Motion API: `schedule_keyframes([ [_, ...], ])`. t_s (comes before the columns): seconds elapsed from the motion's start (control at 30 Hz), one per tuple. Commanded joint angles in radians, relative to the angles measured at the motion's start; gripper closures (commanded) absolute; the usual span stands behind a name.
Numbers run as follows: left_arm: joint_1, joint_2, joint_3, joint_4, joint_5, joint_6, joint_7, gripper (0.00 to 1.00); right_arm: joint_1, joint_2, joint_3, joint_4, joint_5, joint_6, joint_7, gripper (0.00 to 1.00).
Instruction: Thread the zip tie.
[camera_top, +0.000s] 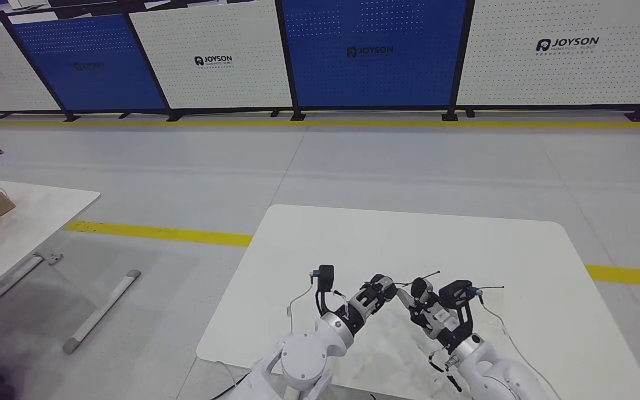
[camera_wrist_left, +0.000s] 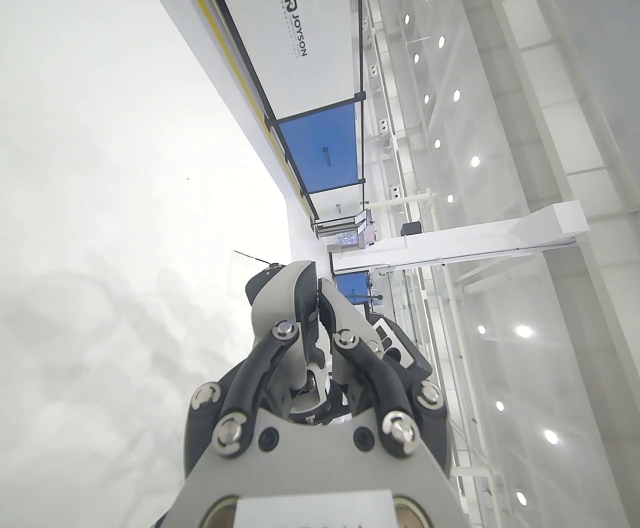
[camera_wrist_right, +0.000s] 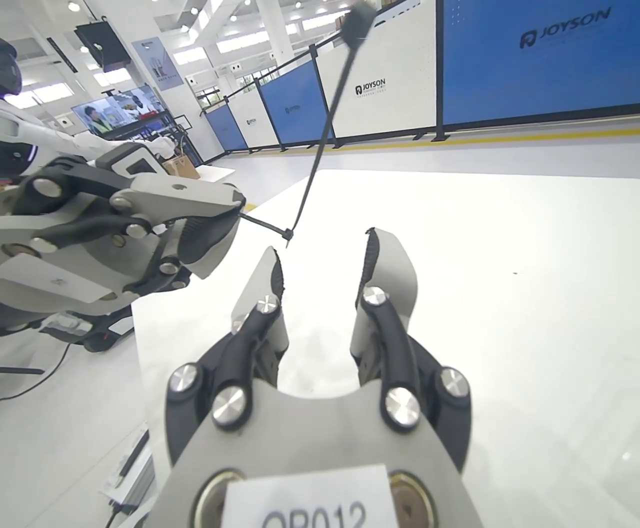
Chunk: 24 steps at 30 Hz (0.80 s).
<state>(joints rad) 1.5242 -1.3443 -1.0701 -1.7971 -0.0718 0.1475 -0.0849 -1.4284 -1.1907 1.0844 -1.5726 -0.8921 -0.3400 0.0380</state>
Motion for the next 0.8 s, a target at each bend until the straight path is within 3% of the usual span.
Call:
schedule_keyframes([
  [0.0, -0.001, 0.001, 0.002, 0.001, 0.002, 0.0, -0.002, 1.0, 0.0, 0.003, -0.003, -0.003, 0.001, 0.0, -0.003, 0.65],
  [0.3, -0.002, 0.004, 0.01, 0.005, 0.016, -0.003, -0.005, 1.0, 0.013, 0.013, -0.023, -0.004, 0.019, 0.0, -0.011, 0.65],
  [0.4, -0.002, 0.005, 0.012, 0.005, 0.018, -0.004, -0.007, 1.0, 0.019, 0.016, -0.027, 0.0, 0.032, 0.0, -0.013, 0.69],
  [0.57, -0.001, 0.007, 0.014, 0.004, 0.022, -0.007, -0.008, 1.0, 0.026, 0.022, -0.033, 0.004, 0.043, 0.0, -0.012, 0.8],
  [0.73, -0.003, 0.008, 0.016, 0.007, 0.021, -0.006, -0.004, 1.0, 0.032, 0.028, -0.04, 0.007, 0.05, 0.0, -0.013, 1.0],
  [0.77, -0.003, 0.009, 0.017, 0.008, 0.021, -0.006, -0.003, 1.0, 0.032, 0.029, -0.041, 0.008, 0.051, 0.0, -0.014, 1.0],
])
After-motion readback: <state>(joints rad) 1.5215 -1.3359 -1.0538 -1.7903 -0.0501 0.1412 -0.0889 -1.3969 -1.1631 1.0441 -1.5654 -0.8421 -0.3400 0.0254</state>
